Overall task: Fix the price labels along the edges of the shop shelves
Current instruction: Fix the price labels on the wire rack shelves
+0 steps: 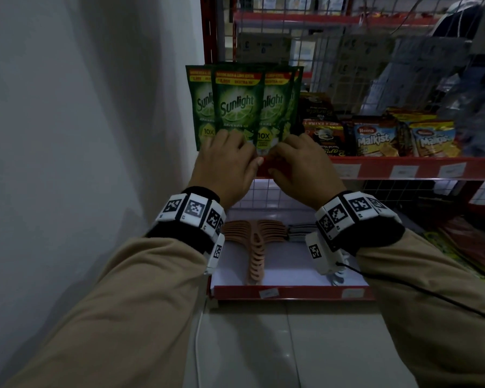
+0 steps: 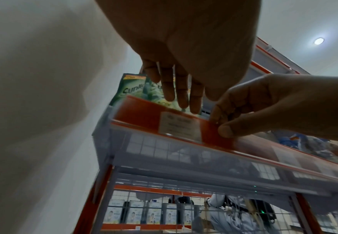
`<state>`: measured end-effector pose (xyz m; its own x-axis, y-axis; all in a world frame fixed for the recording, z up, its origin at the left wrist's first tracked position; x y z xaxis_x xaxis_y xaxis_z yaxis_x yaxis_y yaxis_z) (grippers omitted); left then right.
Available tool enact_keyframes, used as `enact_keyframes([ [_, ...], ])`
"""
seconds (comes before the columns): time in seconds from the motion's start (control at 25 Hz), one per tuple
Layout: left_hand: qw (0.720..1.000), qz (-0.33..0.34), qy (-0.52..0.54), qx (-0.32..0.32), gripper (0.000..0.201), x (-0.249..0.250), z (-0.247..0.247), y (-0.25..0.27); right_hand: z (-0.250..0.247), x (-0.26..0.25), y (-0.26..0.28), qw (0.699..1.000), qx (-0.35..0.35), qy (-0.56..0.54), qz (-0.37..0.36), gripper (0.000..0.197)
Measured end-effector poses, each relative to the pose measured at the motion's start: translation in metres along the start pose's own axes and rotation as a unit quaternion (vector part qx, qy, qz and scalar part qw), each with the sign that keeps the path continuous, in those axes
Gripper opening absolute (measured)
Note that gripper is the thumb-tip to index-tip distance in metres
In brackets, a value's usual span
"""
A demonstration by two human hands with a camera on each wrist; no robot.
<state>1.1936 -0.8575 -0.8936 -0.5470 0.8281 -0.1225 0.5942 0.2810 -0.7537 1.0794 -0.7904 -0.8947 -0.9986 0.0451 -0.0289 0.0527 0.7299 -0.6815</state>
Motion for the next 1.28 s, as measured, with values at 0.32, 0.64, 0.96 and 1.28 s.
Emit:
enact_keyframes([
  [0.32,0.996,0.060,0.056,-0.042,0.038,0.076,0.026,-0.016,-0.035,0.070,0.035,0.996,-0.004,0.075,0.057,0.031],
  [0.64,0.995,0.027,0.091,-0.039,0.039,0.092,0.040,-0.030,-0.044,0.103,0.048,0.996,0.024,0.059,0.067,0.026],
  [0.96,0.989,0.044,0.142,-0.015,0.026,0.100,0.046,-0.038,-0.036,0.106,0.044,0.999,0.000,0.040,0.016,0.021],
  [1.28,0.976,0.006,0.213,0.044,0.029,0.100,0.047,-0.044,-0.053,0.124,0.038,0.968,0.030,-0.193,0.158,0.007],
])
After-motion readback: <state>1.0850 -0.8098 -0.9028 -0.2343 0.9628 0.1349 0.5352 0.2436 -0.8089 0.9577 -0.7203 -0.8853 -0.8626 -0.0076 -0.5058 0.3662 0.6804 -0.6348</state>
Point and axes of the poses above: each hand's wrist, its own y-axis away from the middle knuckle, its own z-axis out of the palm, x = y × z, the point moved 6 cm from there along -y, towards the middle knuckle, and after that the axes turned 6 degrees about x, right-handed, at the moved point
